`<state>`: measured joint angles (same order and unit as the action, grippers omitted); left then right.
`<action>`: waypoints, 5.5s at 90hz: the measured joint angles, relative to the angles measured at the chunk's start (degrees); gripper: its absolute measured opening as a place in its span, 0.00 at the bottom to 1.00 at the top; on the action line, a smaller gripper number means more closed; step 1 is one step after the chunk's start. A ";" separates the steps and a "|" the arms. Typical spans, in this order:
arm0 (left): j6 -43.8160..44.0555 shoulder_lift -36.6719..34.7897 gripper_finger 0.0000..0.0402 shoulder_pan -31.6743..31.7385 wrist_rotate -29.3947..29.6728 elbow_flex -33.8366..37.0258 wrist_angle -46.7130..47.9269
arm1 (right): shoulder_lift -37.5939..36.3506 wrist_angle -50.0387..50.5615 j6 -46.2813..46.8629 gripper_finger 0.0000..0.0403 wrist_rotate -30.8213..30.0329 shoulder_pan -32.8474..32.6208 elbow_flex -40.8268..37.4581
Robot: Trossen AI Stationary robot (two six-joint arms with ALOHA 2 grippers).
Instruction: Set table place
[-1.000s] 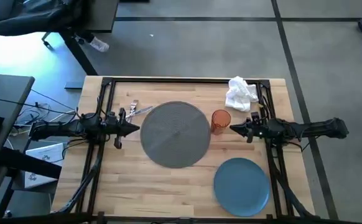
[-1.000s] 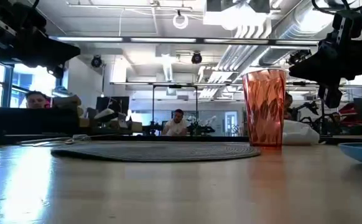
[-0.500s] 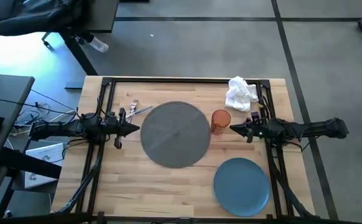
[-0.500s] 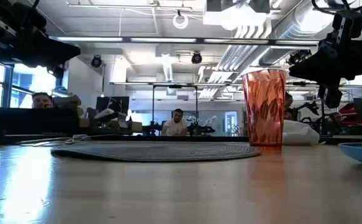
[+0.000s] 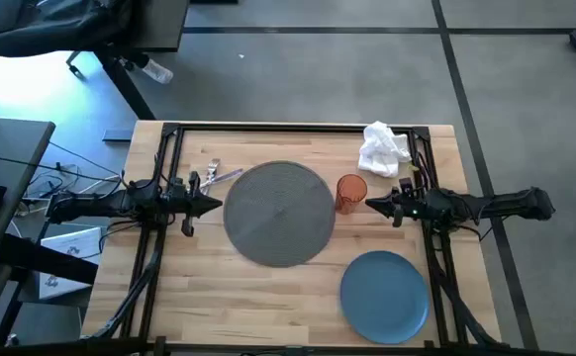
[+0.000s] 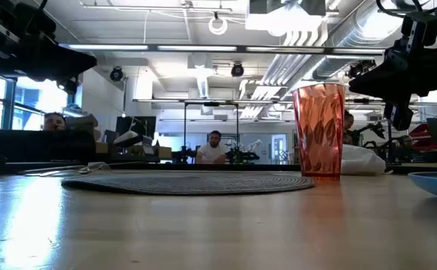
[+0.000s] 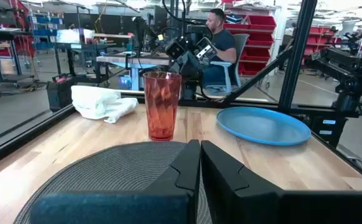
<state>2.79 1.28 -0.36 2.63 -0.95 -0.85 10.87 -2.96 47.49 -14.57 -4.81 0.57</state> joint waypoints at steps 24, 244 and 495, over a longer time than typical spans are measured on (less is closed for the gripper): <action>0.00 0.00 0.00 0.00 0.00 -0.02 0.00 | 0.00 0.00 0.01 0.05 0.00 -0.01 0.01; 9.54 39.38 0.00 -5.20 0.30 -16.48 -11.90 | 0.00 0.01 -0.01 0.05 0.00 -0.01 -0.01; 9.04 70.34 0.00 -10.86 2.60 -34.36 2.84 | 65.50 20.67 -41.95 0.51 1.11 -5.11 58.68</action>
<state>11.83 71.62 -11.22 5.24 -35.31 1.99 76.38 17.71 5.54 -13.45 -9.91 59.24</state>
